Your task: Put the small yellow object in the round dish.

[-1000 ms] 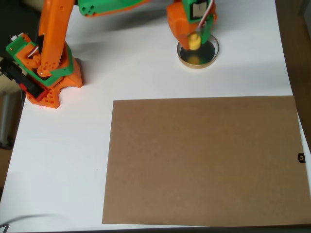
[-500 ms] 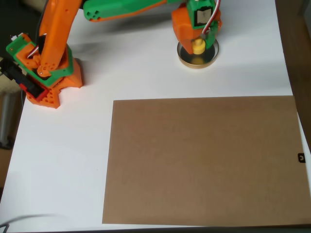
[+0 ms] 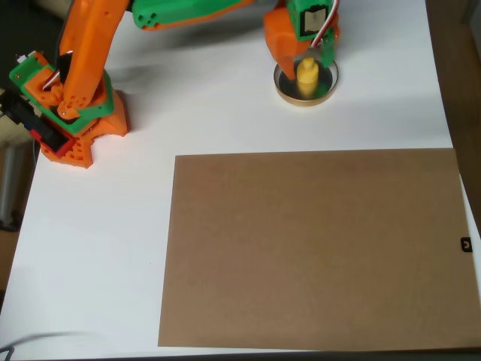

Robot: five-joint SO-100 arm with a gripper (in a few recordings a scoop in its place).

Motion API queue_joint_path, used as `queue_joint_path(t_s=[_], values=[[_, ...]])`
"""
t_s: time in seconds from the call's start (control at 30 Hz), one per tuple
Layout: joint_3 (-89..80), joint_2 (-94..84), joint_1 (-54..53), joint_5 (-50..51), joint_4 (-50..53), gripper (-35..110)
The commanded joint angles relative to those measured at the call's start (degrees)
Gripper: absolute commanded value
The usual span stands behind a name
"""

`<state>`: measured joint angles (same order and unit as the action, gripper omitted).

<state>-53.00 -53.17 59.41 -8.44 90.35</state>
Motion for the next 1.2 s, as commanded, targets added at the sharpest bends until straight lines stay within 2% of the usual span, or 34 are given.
queue_joint_path(t_s=[0.0, 0.33, 0.67, 0.93, 1.17], values=[[4.0, -2.3, 0.4, -1.1, 0.4, 22], [1.1, -11.5, -2.1, -8.3, 4.5, 25], [-30.1, -36.4, -8.1, -19.6, -1.2, 27], [-53.4, -53.8, -19.2, -24.3, -7.4, 27], [-54.8, -59.9, -35.1, -24.7, -8.1, 27]])
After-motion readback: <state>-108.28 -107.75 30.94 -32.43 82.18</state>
